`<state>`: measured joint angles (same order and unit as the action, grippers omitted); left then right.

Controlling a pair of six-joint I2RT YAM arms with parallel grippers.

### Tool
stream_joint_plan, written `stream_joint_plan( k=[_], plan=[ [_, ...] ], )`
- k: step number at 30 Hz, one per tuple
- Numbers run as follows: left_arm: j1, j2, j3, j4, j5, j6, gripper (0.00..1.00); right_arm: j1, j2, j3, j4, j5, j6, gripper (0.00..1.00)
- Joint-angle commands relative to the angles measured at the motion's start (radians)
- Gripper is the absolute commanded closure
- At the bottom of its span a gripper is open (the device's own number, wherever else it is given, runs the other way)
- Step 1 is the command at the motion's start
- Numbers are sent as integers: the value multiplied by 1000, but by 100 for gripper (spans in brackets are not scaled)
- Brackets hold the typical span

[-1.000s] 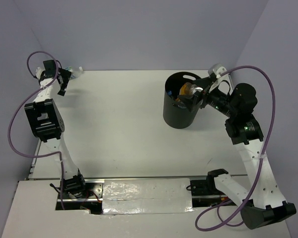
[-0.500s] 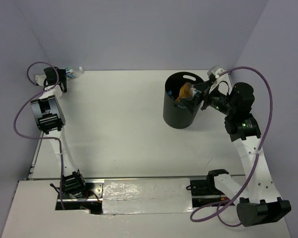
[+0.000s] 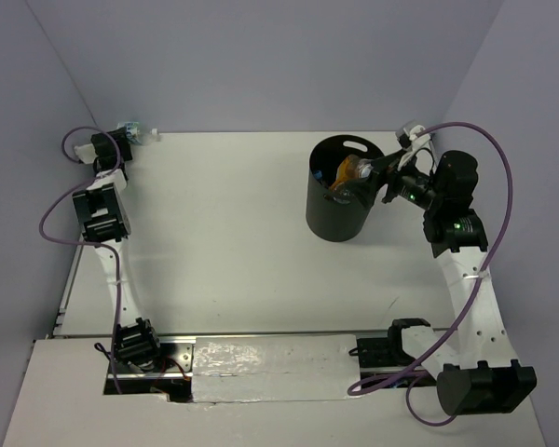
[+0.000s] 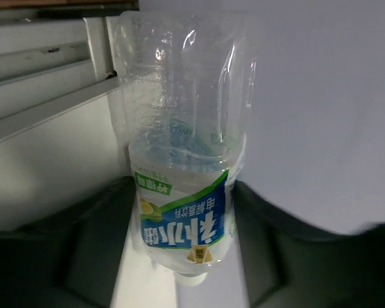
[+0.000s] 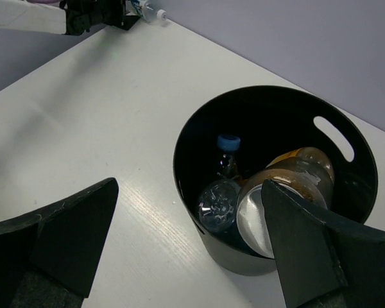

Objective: Put the plastic bottles in the bin

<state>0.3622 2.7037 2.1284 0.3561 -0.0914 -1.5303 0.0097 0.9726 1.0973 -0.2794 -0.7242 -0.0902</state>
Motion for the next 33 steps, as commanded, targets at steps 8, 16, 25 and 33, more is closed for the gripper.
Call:
stream_joint_plan(
  k=[8,16,25,33],
  plan=[
    [35,-33,-189,316,169,-39,77,-45,-29,-4,34,-64,26,0],
    [-15,-315,-445,562,438,62,96,-48,-57,-19,51,-153,55,0],
    [-251,-590,-565,817,829,22,100,44,98,128,-36,-348,122,0],
    [-538,-906,-651,614,943,251,100,183,241,343,46,-173,432,0]
  ],
)
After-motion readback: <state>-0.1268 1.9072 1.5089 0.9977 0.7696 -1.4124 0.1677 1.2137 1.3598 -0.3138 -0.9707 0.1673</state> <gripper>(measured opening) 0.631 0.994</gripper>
